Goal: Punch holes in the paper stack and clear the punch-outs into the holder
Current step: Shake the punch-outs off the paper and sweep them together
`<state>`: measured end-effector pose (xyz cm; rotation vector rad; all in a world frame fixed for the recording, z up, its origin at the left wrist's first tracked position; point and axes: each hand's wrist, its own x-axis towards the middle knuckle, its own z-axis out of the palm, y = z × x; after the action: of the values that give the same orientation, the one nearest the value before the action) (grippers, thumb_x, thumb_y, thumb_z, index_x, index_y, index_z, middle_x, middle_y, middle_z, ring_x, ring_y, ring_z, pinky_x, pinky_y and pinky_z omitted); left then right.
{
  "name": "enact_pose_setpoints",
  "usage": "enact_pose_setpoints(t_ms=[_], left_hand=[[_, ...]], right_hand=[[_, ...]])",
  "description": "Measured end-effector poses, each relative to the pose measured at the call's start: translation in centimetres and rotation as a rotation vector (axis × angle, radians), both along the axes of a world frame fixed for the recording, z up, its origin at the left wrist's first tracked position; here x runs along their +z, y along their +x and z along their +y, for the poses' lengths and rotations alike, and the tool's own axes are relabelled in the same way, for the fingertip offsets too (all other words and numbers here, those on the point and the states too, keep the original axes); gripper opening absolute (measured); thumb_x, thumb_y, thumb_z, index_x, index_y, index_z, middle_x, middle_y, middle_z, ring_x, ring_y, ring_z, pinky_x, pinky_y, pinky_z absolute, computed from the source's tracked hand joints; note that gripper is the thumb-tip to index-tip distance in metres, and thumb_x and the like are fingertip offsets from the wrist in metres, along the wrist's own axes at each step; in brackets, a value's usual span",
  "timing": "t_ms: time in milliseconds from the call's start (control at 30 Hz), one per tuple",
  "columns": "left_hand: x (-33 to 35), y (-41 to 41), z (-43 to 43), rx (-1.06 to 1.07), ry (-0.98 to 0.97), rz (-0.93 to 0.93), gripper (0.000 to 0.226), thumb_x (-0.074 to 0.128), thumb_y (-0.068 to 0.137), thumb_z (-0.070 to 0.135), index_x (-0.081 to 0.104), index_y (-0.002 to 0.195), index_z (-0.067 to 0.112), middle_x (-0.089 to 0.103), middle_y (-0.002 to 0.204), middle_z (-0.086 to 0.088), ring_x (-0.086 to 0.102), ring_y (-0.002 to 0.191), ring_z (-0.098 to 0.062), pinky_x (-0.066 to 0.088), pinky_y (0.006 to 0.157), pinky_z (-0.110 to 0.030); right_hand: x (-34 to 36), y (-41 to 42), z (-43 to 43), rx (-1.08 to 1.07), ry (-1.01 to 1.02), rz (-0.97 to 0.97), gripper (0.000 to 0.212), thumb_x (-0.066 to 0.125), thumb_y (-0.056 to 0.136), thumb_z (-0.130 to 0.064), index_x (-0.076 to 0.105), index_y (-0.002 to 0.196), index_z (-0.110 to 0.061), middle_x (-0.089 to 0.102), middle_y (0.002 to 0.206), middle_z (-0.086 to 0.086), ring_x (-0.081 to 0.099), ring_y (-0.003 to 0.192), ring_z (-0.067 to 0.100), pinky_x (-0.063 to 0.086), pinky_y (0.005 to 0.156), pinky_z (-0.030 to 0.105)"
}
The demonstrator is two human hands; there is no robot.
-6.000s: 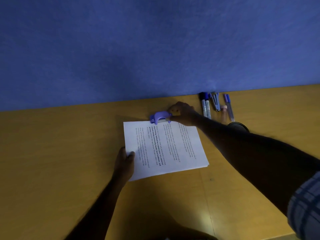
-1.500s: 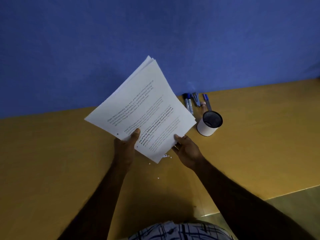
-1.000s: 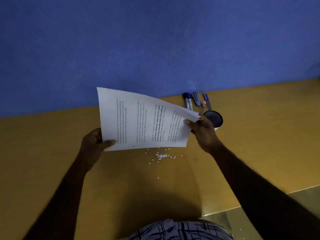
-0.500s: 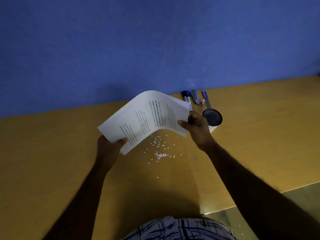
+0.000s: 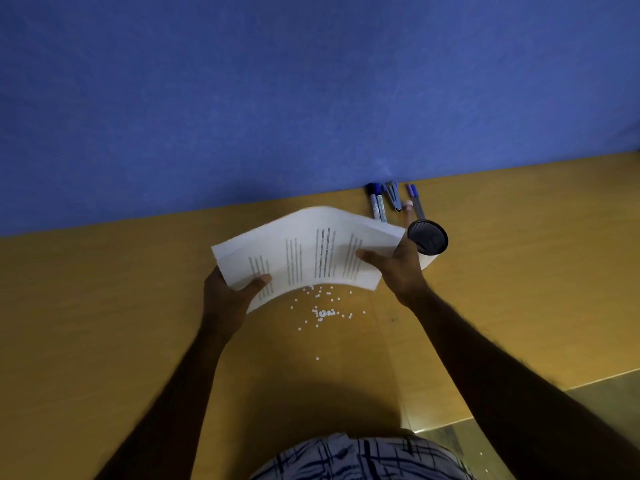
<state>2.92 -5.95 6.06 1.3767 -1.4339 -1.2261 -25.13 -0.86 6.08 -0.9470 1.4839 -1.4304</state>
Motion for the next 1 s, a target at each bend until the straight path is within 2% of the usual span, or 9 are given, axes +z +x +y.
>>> enact_pose_setpoints(t_ms=[67,133,267,467,600,700,800,900,1000], left_hand=[[-0.4,-0.2,0.2,-0.010,0.019,0.018,0.040,0.078,0.075,0.012,0.060,0.110,0.022,0.068,0.103,0.007,0.069,0.093,-0.005,0.060,0.072,-0.025],[-0.5,-0.6,0.4,0.011,0.049,0.018,0.037,0.078,0.076,0.015,0.059,0.107,0.022,0.067,0.101,0.007,0.069,0.090,-0.012,0.060,0.072,-0.028],[-0.1,-1.0,0.4,0.070,0.032,0.004,0.031,0.077,0.078,0.022,0.058,0.103,0.024,0.065,0.096,0.011,0.066,0.085,-0.010,0.057,0.070,-0.025],[-0.8,-0.7,1.1,0.046,0.010,0.014,0.027,0.075,0.079,0.013,0.063,0.101,0.023,0.068,0.097,0.005,0.069,0.091,-0.007,0.060,0.070,-0.024],[-0.7,-0.6,1.1,0.093,-0.048,-0.012,0.027,0.075,0.080,0.021,0.066,0.106,0.015,0.070,0.097,0.005,0.070,0.086,-0.008,0.057,0.066,-0.021],[-1.1,-0.7,1.4,0.088,-0.032,0.003,0.026,0.075,0.080,0.017,0.064,0.103,0.017,0.069,0.094,0.005,0.068,0.083,0.000,0.054,0.060,-0.014],[-1.4,-0.7,1.4,0.125,0.014,0.014,0.031,0.076,0.079,0.015,0.060,0.105,0.021,0.067,0.098,0.004,0.067,0.080,-0.002,0.054,0.059,-0.014],[-0.9,-0.7,0.9,0.133,0.003,-0.016,0.032,0.075,0.080,0.020,0.059,0.107,0.022,0.065,0.097,0.006,0.064,0.082,-0.001,0.053,0.058,-0.014],[0.1,-0.3,-0.4,0.120,-0.081,-0.027,0.035,0.076,0.079,0.019,0.062,0.111,0.013,0.066,0.097,0.004,0.065,0.084,-0.007,0.053,0.060,-0.009]], right_hand=[[-0.5,0.1,0.2,0.001,0.002,0.027,0.030,0.075,0.079,-0.003,0.065,0.107,-0.010,0.072,0.103,0.009,0.071,0.091,0.025,0.058,0.071,0.038],[-0.6,0.4,0.3,0.004,-0.005,0.044,0.027,0.075,0.079,-0.004,0.066,0.103,-0.015,0.072,0.100,0.007,0.072,0.089,0.024,0.059,0.070,0.037],[0.0,0.4,0.2,-0.002,-0.004,0.076,0.030,0.074,0.082,-0.010,0.065,0.110,-0.011,0.073,0.104,0.006,0.072,0.089,0.023,0.061,0.071,0.039],[-0.3,0.4,0.7,0.014,-0.025,0.068,0.024,0.074,0.081,-0.010,0.066,0.100,-0.021,0.073,0.099,0.004,0.072,0.088,0.026,0.060,0.071,0.045],[0.4,0.5,0.6,0.016,-0.070,0.113,0.020,0.070,0.086,-0.008,0.069,0.093,-0.026,0.075,0.090,-0.006,0.072,0.080,0.021,0.059,0.063,0.034],[-0.2,0.5,0.7,0.009,-0.075,0.069,0.019,0.070,0.084,-0.003,0.070,0.094,-0.019,0.074,0.091,0.002,0.071,0.083,0.024,0.056,0.065,0.032],[-0.9,0.4,0.9,0.035,-0.065,0.064,0.015,0.069,0.083,0.000,0.069,0.097,-0.007,0.071,0.098,0.016,0.069,0.088,0.030,0.056,0.070,0.036],[-0.4,0.1,0.8,0.015,-0.048,0.070,0.015,0.068,0.086,-0.006,0.068,0.101,-0.006,0.073,0.098,0.011,0.072,0.085,0.026,0.059,0.067,0.034],[0.5,-0.8,0.5,0.005,-0.050,0.044,0.022,0.068,0.086,-0.006,0.067,0.108,-0.002,0.074,0.101,0.009,0.072,0.089,0.026,0.059,0.071,0.035]])
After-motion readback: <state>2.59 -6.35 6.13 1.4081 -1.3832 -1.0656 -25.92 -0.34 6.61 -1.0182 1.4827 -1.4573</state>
